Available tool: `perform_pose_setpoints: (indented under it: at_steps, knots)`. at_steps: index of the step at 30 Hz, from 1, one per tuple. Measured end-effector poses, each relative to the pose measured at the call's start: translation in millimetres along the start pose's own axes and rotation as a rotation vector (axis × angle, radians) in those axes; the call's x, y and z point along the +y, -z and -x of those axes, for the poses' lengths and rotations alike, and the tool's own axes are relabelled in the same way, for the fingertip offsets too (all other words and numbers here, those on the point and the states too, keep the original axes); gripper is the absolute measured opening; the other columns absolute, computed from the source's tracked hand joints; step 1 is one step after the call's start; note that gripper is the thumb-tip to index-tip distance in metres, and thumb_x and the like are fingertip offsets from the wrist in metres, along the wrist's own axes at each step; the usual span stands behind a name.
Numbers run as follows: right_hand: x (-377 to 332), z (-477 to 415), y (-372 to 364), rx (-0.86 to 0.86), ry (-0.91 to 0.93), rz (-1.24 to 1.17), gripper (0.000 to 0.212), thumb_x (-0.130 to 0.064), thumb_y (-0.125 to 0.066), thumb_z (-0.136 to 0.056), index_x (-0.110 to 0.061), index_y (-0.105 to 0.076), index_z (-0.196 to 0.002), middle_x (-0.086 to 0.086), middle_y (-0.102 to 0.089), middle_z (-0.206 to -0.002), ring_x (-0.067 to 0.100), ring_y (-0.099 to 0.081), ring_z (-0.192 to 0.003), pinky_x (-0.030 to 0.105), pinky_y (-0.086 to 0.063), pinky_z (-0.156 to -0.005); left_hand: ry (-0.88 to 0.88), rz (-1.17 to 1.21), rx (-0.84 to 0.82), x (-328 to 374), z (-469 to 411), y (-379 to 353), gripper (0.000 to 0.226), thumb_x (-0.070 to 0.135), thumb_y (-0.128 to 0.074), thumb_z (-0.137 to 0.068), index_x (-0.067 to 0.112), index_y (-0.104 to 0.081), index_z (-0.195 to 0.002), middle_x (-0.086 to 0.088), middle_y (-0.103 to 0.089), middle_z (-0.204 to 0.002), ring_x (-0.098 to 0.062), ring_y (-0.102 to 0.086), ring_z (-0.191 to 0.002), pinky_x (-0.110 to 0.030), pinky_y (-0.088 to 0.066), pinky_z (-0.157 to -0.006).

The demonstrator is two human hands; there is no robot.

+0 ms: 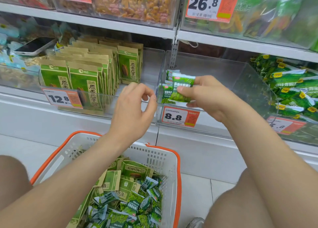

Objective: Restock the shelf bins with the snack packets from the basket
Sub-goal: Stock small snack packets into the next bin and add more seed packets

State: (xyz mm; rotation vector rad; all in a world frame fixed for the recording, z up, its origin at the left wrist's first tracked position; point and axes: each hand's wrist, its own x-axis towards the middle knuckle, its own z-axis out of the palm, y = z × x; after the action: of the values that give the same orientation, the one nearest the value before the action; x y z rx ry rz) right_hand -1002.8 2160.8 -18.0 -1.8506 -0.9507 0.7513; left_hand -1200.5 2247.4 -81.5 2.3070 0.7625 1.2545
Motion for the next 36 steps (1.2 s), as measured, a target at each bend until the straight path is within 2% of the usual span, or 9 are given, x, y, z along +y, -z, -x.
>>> perform_pose_setpoints:
  at_steps: [3,6,9,15,17,20,26,30,36]
  knots:
    - [9.9,-35.3,4.2,0.160,0.028,0.151,0.020,-0.023,-0.077,-0.093,-0.010,-0.072,-0.108,0.017,-0.077,-0.106,0.025,-0.073,-0.088,0.050,-0.060,-0.084,-0.058,-0.060,-0.044,-5.0,-6.8,-8.1,0.022,0.016,-0.065,-0.093,0.014,-0.060,-0.115,0.000,-0.055,-0.112,-0.021,-0.053,-0.104,-0.040,-0.046,-0.090]
    - [13.5,-59.3,-4.3,0.076,-0.012,0.214,0.014,-0.016,-0.081,-0.090,-0.014,-0.074,-0.102,0.012,-0.078,-0.101,0.030,-0.076,-0.096,0.044,-0.062,-0.084,-0.032,-0.060,-0.113,-3.6,-11.5,-11.8,0.041,0.017,-0.061,-0.093,0.011,-0.054,-0.132,-0.003,-0.054,-0.126,-0.023,-0.054,-0.115,-0.044,-0.047,-0.095]
    - [15.6,-79.6,-18.5,0.019,-0.065,0.363,0.031,-0.012,-0.087,-0.081,-0.002,-0.072,-0.106,0.022,-0.076,-0.104,0.036,-0.075,-0.095,0.054,-0.063,-0.083,-0.004,-0.110,-0.180,-6.5,-16.1,-15.4,0.049,0.024,-0.053,-0.095,0.013,-0.050,-0.143,-0.003,-0.056,-0.137,-0.025,-0.059,-0.117,-0.046,-0.048,-0.094]
    - [12.3,-94.1,-36.8,0.071,-0.118,0.557,0.046,-0.020,-0.097,-0.068,-0.011,-0.054,-0.080,0.009,-0.066,-0.078,0.030,-0.075,-0.089,0.042,-0.063,-0.079,0.026,-0.218,-0.177,-8.2,-31.3,-20.4,0.042,0.039,-0.053,-0.102,0.021,-0.055,-0.139,0.003,-0.070,-0.127,-0.024,-0.068,-0.103,-0.036,-0.043,-0.078]
    - [9.0,-98.6,-38.2,0.139,-0.155,0.611,0.074,-0.032,-0.102,-0.056,-0.002,-0.055,-0.105,0.014,-0.068,-0.099,0.032,-0.071,-0.103,0.041,-0.061,-0.084,0.039,-0.227,-0.166,-9.0,-35.0,-21.6,0.040,0.041,-0.055,-0.101,0.023,-0.056,-0.137,0.005,-0.071,-0.125,-0.025,-0.066,-0.109,-0.038,-0.046,-0.079]
    - [0.4,-102.1,-34.8,0.079,-0.289,0.523,0.117,-0.029,-0.102,-0.060,0.002,-0.028,-0.145,0.015,-0.054,-0.133,0.033,-0.069,-0.108,0.044,-0.060,-0.089,0.062,-0.218,-0.156,-10.8,-38.0,-23.4,0.040,0.041,-0.056,-0.100,0.025,-0.058,-0.136,0.008,-0.071,-0.125,-0.023,-0.066,-0.113,-0.037,-0.048,-0.081]
    - [3.5,-114.3,-29.6,-0.063,-0.346,0.285,0.091,-0.002,-0.088,-0.078,-0.002,-0.033,-0.151,0.016,-0.039,-0.158,0.034,-0.045,-0.142,0.044,-0.047,-0.113,0.075,-0.210,-0.153,-13.6,-38.8,-26.3,0.040,0.041,-0.055,-0.099,0.026,-0.058,-0.136,0.007,-0.072,-0.124,-0.025,-0.066,-0.109,-0.039,-0.049,-0.080]
    - [8.0,-124.8,-36.9,-0.068,-0.311,0.204,0.084,0.011,-0.083,-0.074,-0.007,-0.041,-0.144,0.012,-0.051,-0.147,0.031,-0.053,-0.131,0.039,-0.052,-0.106,0.059,-0.208,-0.155,-15.2,-37.4,-26.5,0.036,0.040,-0.053,-0.100,0.026,-0.058,-0.133,0.007,-0.072,-0.123,-0.027,-0.067,-0.107,-0.041,-0.051,-0.078]
    - [11.1,-124.1,-31.3,-0.120,-0.303,0.301,0.092,-0.002,-0.087,-0.078,-0.009,-0.033,-0.152,0.011,-0.045,-0.154,0.029,-0.054,-0.133,0.043,-0.055,-0.104,0.006,-0.218,-0.175,-20.1,-37.0,-24.4,0.038,0.041,-0.050,-0.103,0.026,-0.057,-0.137,0.008,-0.071,-0.126,-0.025,-0.066,-0.109,-0.040,-0.050,-0.077]
